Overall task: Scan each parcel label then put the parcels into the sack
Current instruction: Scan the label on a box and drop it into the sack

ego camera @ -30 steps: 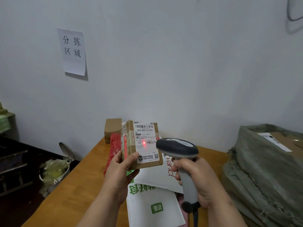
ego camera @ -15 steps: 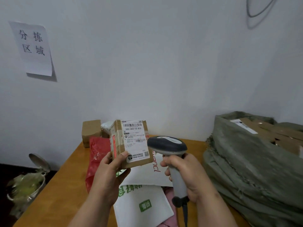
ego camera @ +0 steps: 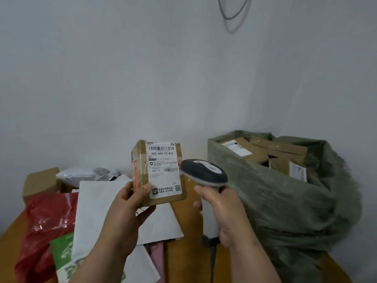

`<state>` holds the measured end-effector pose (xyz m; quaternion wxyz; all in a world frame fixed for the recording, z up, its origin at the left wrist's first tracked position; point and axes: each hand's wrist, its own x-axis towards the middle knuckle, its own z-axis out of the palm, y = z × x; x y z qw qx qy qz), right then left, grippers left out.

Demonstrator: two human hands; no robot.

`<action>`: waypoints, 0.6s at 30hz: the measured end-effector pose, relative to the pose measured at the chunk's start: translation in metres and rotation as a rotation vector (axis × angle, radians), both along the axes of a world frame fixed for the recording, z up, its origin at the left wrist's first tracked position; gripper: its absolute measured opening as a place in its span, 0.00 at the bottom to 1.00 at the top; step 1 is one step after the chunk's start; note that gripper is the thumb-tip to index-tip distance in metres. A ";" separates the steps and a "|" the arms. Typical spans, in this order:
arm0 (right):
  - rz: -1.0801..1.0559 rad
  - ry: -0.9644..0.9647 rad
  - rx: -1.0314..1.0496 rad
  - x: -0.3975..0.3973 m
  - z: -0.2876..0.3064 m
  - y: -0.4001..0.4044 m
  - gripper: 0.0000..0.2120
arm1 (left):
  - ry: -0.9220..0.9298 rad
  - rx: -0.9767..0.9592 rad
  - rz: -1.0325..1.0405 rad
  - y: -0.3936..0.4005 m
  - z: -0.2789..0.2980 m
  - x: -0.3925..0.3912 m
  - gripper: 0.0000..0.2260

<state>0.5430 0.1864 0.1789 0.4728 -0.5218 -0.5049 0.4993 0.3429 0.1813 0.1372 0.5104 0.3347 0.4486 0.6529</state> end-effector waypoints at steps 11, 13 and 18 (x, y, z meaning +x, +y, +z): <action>-0.237 0.030 0.058 0.234 0.027 0.080 0.10 | 0.210 0.110 -0.050 0.099 0.062 0.227 0.52; -0.293 0.048 0.040 0.269 0.029 0.090 0.08 | 0.221 0.140 -0.030 0.113 0.070 0.257 0.52; -0.496 0.065 -0.002 0.338 0.016 0.105 0.05 | 0.275 0.189 -0.044 0.138 0.081 0.320 0.48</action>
